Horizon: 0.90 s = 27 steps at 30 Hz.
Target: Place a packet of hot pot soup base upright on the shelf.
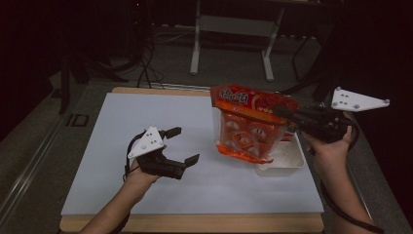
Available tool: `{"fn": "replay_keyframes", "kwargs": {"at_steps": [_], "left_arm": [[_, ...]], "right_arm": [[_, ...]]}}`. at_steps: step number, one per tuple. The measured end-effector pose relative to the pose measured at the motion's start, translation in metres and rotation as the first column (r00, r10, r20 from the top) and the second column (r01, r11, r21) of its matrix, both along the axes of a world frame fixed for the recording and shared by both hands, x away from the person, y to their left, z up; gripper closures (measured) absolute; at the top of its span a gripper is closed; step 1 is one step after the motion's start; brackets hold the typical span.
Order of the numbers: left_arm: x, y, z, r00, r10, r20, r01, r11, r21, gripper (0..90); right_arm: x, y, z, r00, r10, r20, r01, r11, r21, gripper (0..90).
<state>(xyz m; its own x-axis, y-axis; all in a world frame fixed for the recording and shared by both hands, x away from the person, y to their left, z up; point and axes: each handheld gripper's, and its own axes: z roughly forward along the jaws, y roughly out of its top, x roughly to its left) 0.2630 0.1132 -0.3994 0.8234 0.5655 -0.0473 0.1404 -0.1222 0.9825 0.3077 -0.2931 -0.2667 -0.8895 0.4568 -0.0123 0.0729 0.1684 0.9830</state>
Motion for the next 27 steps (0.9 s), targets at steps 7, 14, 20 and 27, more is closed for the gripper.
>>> {"fn": "replay_keyframes", "kwargs": {"at_steps": [7,14,20,27], "left_arm": [[-0.004,0.001,-0.014,0.9996,-0.019,-0.023,0.02,0.9997,0.017,4.8],[-0.006,0.008,-0.031,0.9984,-0.015,-0.055,0.016,0.9997,0.02,4.8],[-0.009,0.014,-0.042,0.9975,-0.008,-0.07,0.01,0.9994,0.032,4.8],[-0.012,0.016,-0.053,0.996,0.0,-0.089,0.005,0.9983,0.058,4.8]], "right_arm": [[0.005,-0.021,0.008,0.9981,-0.062,0.009,0.062,0.998,0.002,90.0],[0.011,-0.045,0.007,0.9932,-0.116,-0.001,0.116,0.993,-0.017,90.0],[0.015,-0.064,0.004,0.9878,-0.156,-0.005,0.155,0.987,-0.033,90.0],[0.019,-0.08,-0.006,0.9831,-0.182,-0.021,0.181,0.983,-0.04,90.0]]}}
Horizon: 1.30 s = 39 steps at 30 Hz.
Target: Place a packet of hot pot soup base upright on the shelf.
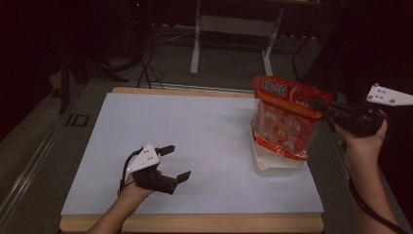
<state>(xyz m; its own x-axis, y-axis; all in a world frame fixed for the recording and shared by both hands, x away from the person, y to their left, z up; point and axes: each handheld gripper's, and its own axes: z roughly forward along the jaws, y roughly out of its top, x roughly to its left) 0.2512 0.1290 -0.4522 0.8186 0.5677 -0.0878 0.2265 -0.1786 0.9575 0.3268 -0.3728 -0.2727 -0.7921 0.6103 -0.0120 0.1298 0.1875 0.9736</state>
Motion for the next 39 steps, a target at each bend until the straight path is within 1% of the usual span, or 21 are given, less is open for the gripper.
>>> {"fn": "replay_keyframes", "kwargs": {"at_steps": [1,2,3,5,7,8,10,11,16,19,22,25,30,32,35,36,38,39], "left_arm": [[0.0,0.0,-0.002,1.0,0.003,-0.003,-0.003,1.0,0.005,4.8],[-0.001,0.001,-0.003,1.0,0.005,-0.004,-0.005,1.0,0.002,4.8],[-0.001,0.001,-0.003,1.0,0.005,-0.007,-0.005,1.0,-0.002,4.8],[-0.001,0.002,-0.004,0.9999,0.013,-0.004,-0.013,0.9999,0.0,4.8],[-0.001,0.002,-0.006,0.9998,0.012,-0.013,-0.012,0.9999,-0.007,4.8],[-0.001,0.002,-0.006,0.9998,0.012,-0.013,-0.012,0.9999,-0.007,4.8],[-0.001,0.002,-0.011,0.9998,0.008,-0.02,-0.008,0.9999,-0.008,4.8],[-0.001,0.002,-0.012,0.9996,0.011,-0.025,-0.011,0.9999,-0.001,4.8],[-0.001,0.004,-0.018,0.9993,0.017,-0.032,-0.017,0.9998,0.003,4.8],[-0.001,0.005,-0.02,0.9989,0.024,-0.039,-0.024,0.9997,-0.006,4.8],[-0.001,0.005,-0.023,0.9986,0.027,-0.046,-0.027,0.9996,-0.001,4.8],[-0.001,0.005,-0.026,0.9984,0.027,-0.05,-0.027,0.9996,-0.002,4.8],[-0.001,0.005,-0.028,0.9981,0.026,-0.056,-0.026,0.9997,0.0,4.8],[-0.001,0.004,-0.029,0.9981,0.026,-0.056,-0.026,0.9997,0.002,4.8],[-0.001,0.004,-0.031,0.9978,0.025,-0.061,-0.025,0.9997,0.005,4.8],[-0.001,0.003,-0.032,0.9977,0.023,-0.063,-0.022,0.9997,0.006,4.8],[-0.001,0.003,-0.033,0.9976,0.021,-0.066,-0.02,0.9997,0.012,4.8],[-0.001,0.003,-0.033,0.9976,0.019,-0.067,-0.018,0.9998,0.009,4.8]], "right_arm": [[0.0,-0.001,-0.001,1.0,-0.002,0.002,0.002,1.0,-0.005,90.0],[0.001,-0.003,-0.004,0.9999,-0.01,0.001,0.01,1.0,-0.01,90.0],[0.002,-0.004,-0.006,0.9999,-0.006,-0.01,0.006,1.0,-0.009,90.0],[0.004,-0.004,-0.011,0.9998,-0.015,-0.013,0.015,1.0,-0.023,90.0],[0.007,-0.005,-0.016,0.9996,-0.017,-0.023,0.016,1.0,-0.024,90.0],[0.007,-0.005,-0.016,0.9996,-0.017,-0.023,0.016,1.0,-0.024,90.0],[0.012,-0.004,-0.024,0.9989,-0.015,-0.044,0.014,1.0,-0.025,90.0],[0.014,-0.004,-0.027,0.9987,-0.015,-0.048,0.013,1.0,-0.027,90.0],[0.018,-0.002,-0.041,0.9972,-0.02,-0.071,0.018,0.999,-0.036,90.0],[0.017,-0.002,-0.045,0.9971,-0.022,-0.072,0.02,0.999,-0.031,90.0],[0.018,-0.003,-0.05,0.9965,-0.013,-0.082,0.013,1.0,-0.006,90.0],[0.019,-0.003,-0.055,0.9962,-0.019,-0.085,0.019,1.0,0.003,90.0],[0.019,-0.005,-0.067,0.9935,-0.02,-0.112,0.022,1.0,0.012,90.0],[0.019,-0.008,-0.071,0.9929,-0.015,-0.118,0.02,0.999,0.034,90.0],[0.016,-0.013,-0.076,0.9927,-0.023,-0.118,0.029,0.998,0.053,90.0],[0.016,-0.015,-0.077,0.9919,-0.024,-0.125,0.031,0.998,0.053,90.0],[0.015,-0.015,-0.082,0.9907,-0.027,-0.134,0.032,0.999,0.038,90.0],[0.015,-0.015,-0.084,0.9899,-0.022,-0.14,0.028,0.999,0.041,90.0]]}}
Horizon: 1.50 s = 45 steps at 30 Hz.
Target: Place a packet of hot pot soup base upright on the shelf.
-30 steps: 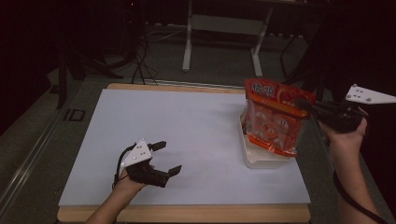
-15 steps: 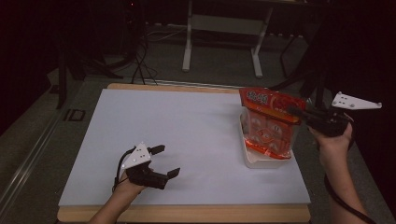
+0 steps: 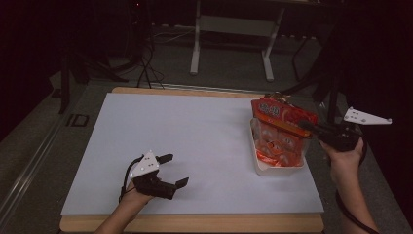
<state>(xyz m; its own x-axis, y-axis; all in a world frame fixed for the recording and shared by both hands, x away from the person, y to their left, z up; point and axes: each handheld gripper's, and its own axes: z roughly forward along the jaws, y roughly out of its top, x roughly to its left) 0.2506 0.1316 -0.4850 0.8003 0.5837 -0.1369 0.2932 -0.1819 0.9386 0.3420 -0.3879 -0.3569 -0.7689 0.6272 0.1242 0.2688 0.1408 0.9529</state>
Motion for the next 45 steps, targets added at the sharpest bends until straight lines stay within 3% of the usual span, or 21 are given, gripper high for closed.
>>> {"fn": "replay_keyframes", "kwargs": {"at_steps": [12,21,30,36,37,39,42,45], "left_arm": [[-0.001,0.0,0.0,1.0,0.001,0.002,-0.001,1.0,0.003,4.8],[-0.001,0.0,-0.001,1.0,0.0,-0.002,0.0,1.0,0.0,4.8],[-0.001,0.001,-0.001,1.0,0.002,-0.003,-0.002,1.0,-0.003,4.8],[-0.001,0.0,-0.001,1.0,-0.001,-0.006,0.001,1.0,-0.001,4.8],[-0.001,0.0,-0.001,1.0,-0.002,-0.004,0.002,1.0,-0.001,4.8],[-0.001,0.0,-0.001,1.0,-0.002,-0.005,0.002,1.0,-0.003,4.8],[-0.001,0.0,-0.001,1.0,-0.002,-0.007,0.002,1.0,-0.002,4.8],[-0.001,0.001,-0.002,1.0,0.001,-0.008,-0.001,1.0,-0.007,4.8]], "right_arm": [[-0.011,-0.007,-0.011,0.9995,-0.032,0.006,0.032,0.999,0.003,90.0],[-0.013,-0.01,-0.026,0.9977,-0.06,-0.03,0.061,0.998,0.016,89.8],[-0.014,-0.01,-0.029,0.9973,-0.069,-0.028,0.069,0.998,0.011,89.9],[-0.014,-0.014,-0.033,0.9956,-0.078,-0.051,0.08,0.997,0.022,89.2],[-0.014,-0.013,-0.031,0.9953,-0.083,-0.051,0.084,0.996,0.021,87.4],[-0.012,-0.012,-0.028,0.9942,-0.092,-0.055,0.094,0.995,0.032,73.9],[-0.013,-0.011,-0.023,0.9951,-0.09,-0.04,0.092,0.994,0.052,71.7],[-0.017,-0.004,-0.006,0.9958,-0.091,0.003,0.091,0.994,0.055,64.0]]}}
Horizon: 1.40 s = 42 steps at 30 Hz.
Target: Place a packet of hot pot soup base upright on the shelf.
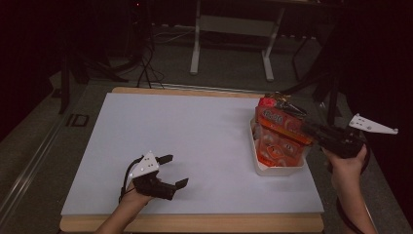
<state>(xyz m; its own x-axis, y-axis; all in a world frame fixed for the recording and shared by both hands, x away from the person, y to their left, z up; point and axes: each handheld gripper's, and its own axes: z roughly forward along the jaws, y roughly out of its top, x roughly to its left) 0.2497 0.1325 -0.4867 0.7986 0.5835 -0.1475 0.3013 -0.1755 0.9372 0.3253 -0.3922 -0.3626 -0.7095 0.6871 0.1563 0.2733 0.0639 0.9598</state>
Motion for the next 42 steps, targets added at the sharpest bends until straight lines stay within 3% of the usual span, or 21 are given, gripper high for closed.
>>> {"fn": "replay_keyframes", "kwargs": {"at_steps": [4,9,17,26,28,42], "left_arm": [[0.0,0.001,0.0,1.0,-0.001,0.001,0.001,1.0,-0.003,4.8],[-0.001,0.001,0.0,1.0,0.001,0.002,-0.001,1.0,-0.01,4.8],[-0.001,0.006,0.002,0.9998,0.016,0.011,-0.016,0.9998,-0.011,4.8],[-0.001,0.009,0.003,0.9996,0.026,0.013,-0.026,0.9996,-0.014,4.8],[-0.001,0.01,0.003,0.9996,0.026,0.012,-0.025,0.9995,-0.016,4.8],[0.0,0.008,0.001,0.9997,0.021,0.012,-0.021,0.9998,-0.005,4.8]], "right_arm": [[-0.008,0.011,0.023,0.9989,0.014,0.044,-0.014,1.0,-0.003,55.8],[-0.016,0.031,0.042,0.997,0.049,0.06,-0.047,0.999,-0.025,42.6],[-0.022,0.062,0.04,0.993,0.109,0.044,-0.109,0.994,-0.017,29.5],[-0.023,0.086,0.024,0.9837,0.177,0.03,-0.177,0.984,-0.02,16.4],[-0.023,0.091,0.012,0.9801,0.198,0.019,-0.198,0.98,-0.014,14.0],[-0.027,0.108,-0.039,0.9728,0.227,-0.046,-0.23,0.97,-0.083,13.7]]}}
